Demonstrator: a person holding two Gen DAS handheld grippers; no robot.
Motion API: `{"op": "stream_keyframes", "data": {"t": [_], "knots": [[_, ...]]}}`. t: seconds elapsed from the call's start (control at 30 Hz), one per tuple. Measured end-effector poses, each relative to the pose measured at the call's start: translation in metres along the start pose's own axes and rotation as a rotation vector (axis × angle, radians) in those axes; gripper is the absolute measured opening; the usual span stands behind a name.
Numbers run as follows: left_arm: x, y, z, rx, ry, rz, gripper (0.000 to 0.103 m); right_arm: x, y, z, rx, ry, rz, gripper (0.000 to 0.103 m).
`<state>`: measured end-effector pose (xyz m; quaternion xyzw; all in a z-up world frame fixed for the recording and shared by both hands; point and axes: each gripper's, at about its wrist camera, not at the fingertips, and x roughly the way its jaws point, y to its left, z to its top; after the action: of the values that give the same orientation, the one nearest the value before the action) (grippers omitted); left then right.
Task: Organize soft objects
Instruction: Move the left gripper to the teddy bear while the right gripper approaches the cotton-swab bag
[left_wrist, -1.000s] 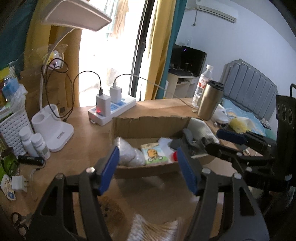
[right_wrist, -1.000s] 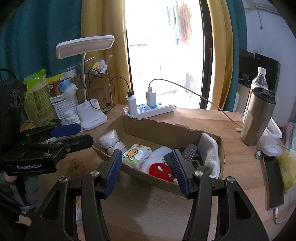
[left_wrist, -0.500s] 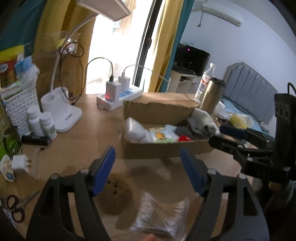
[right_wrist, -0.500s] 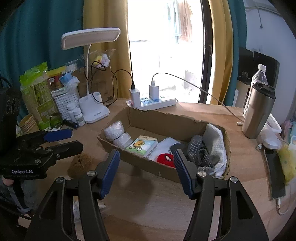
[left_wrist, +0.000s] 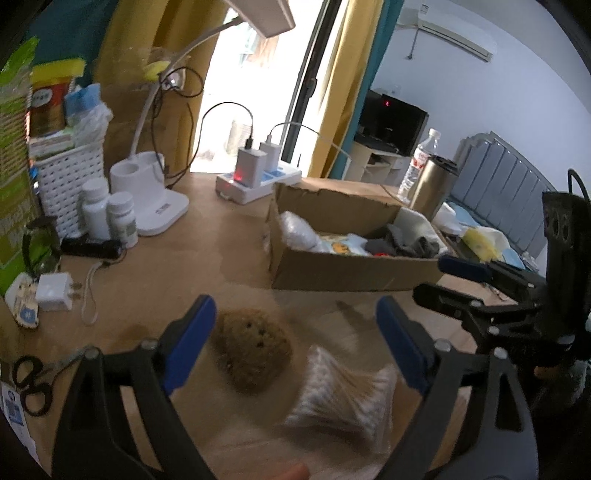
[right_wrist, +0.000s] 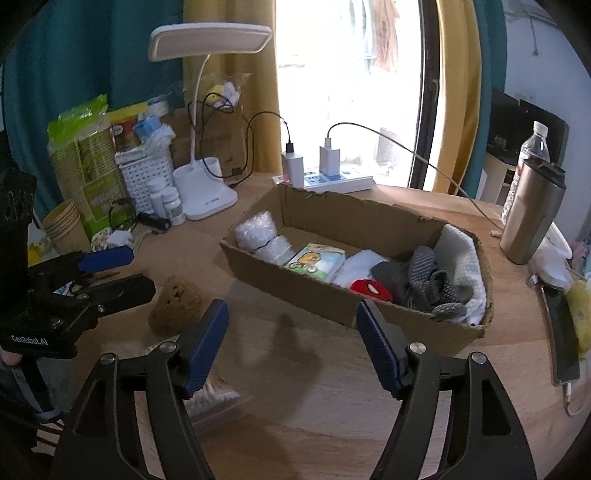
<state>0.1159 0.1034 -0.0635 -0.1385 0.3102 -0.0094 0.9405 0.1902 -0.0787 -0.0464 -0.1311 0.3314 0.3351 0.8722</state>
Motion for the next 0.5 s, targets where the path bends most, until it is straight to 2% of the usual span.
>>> {"op": "stream_keyframes", "data": {"t": [0.5], "knots": [[-0.015,0.031,-0.033,-0.075,0.015,0.05,0.09,0.018,0.038,-0.016,-0.053,0.055,0.063,0.076]]}}
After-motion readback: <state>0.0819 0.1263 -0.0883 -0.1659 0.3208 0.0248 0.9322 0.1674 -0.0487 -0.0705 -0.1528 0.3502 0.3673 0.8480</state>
